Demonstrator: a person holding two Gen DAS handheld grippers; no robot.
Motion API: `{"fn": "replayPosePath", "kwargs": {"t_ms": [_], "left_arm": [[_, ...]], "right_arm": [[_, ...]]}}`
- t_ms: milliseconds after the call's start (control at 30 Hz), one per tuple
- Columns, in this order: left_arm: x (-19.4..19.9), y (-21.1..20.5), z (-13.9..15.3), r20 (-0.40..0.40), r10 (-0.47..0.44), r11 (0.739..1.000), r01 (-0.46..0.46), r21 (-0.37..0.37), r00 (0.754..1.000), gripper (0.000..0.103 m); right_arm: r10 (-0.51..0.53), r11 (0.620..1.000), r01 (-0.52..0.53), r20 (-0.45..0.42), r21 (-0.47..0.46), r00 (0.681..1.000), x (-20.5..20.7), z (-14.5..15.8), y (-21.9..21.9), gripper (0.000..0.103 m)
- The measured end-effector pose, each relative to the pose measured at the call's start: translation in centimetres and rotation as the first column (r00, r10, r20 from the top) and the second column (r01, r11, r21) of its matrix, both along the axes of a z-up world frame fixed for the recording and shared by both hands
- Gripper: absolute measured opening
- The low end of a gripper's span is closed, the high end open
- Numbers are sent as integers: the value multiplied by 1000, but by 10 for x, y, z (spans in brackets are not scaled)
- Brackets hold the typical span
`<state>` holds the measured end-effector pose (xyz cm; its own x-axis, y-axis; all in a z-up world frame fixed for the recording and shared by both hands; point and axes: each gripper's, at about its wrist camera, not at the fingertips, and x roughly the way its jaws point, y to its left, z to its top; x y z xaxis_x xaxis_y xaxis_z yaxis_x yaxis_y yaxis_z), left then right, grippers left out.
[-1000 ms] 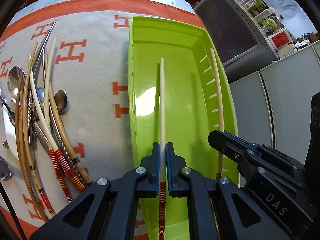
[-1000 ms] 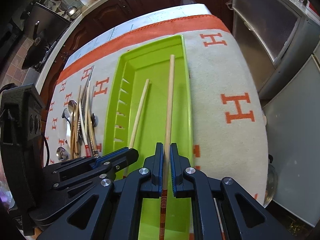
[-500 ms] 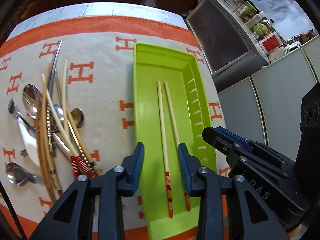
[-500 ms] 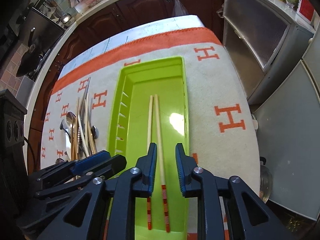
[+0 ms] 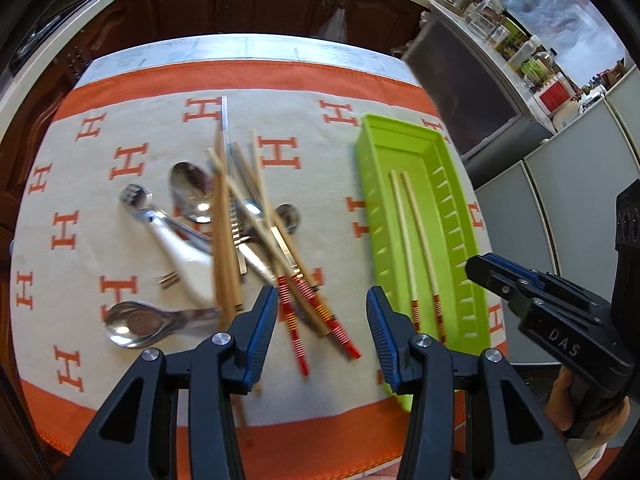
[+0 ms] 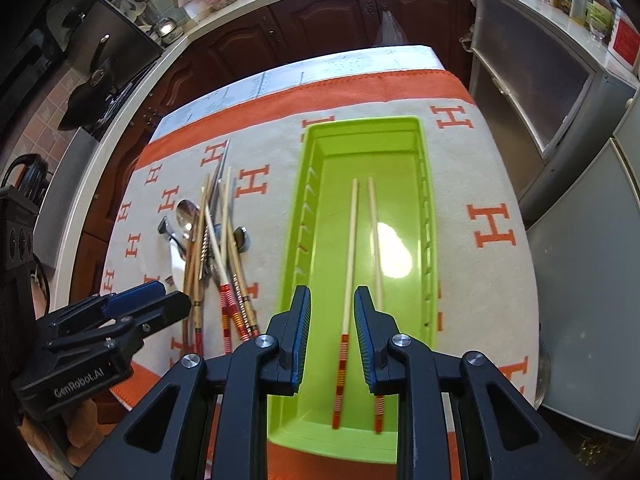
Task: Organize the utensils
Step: 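Grasp a red-striped chopstick with the right gripper while the left grasps a plain wooden one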
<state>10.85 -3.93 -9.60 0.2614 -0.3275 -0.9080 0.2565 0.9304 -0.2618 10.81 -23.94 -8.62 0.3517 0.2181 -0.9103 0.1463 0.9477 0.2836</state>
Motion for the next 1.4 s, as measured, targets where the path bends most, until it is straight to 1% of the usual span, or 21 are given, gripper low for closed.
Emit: {"fn": "replayPosePath", "kwargs": {"t_ms": [267,400,500,567,633,700,833,1033,1133,1200,1267,1333,1400], "left_arm": [[-5,62,10,50,75,996,-77,41,996,45],[0,89,13,65,121,991,-124,44,991,45],[6,101,10,62,132,990,-134,42,989,45],[10,103,5,45,124,991,-125,39,991,45],[15,103,-3,13,109,994,-109,29,994,44],[21,102,-12,-21,97,995,-96,19,995,36],[36,96,-30,-80,69,997,-70,-10,994,32],[55,85,-45,-133,37,997,-46,-59,990,30],[63,80,-52,-156,32,997,-43,-67,987,26],[67,78,-56,-168,29,996,-42,-74,985,24],[71,76,-61,-179,27,996,-42,-82,983,24],[73,74,-63,-186,24,995,-42,-93,982,24],[74,71,-65,-189,21,994,-40,-99,982,23]], "right_arm": [[85,996,-85,16,19,996,-3,15,35,23],[148,989,-148,11,24,989,8,16,62,23],[185,982,-185,-9,22,983,21,11,81,23],[211,977,-211,-26,24,977,32,4,93,23],[229,973,-229,-46,18,972,44,-5,103,23],[246,969,-245,-65,14,967,56,-15,110,23],[258,966,-259,-110,13,960,78,-37,123,23],[286,957,-290,-163,-1,944,101,-69,138,23],[294,953,-302,-175,-19,940,107,-80,143,23],[304,950,-312,-172,-22,937,109,-84,147,18],[312,948,-319,-165,-13,935,110,-86,148,9],[309,949,-314,-157,-8,938,110,-87,149,7],[306,951,-308,-147,7,941,110,-86,148,6]]}}
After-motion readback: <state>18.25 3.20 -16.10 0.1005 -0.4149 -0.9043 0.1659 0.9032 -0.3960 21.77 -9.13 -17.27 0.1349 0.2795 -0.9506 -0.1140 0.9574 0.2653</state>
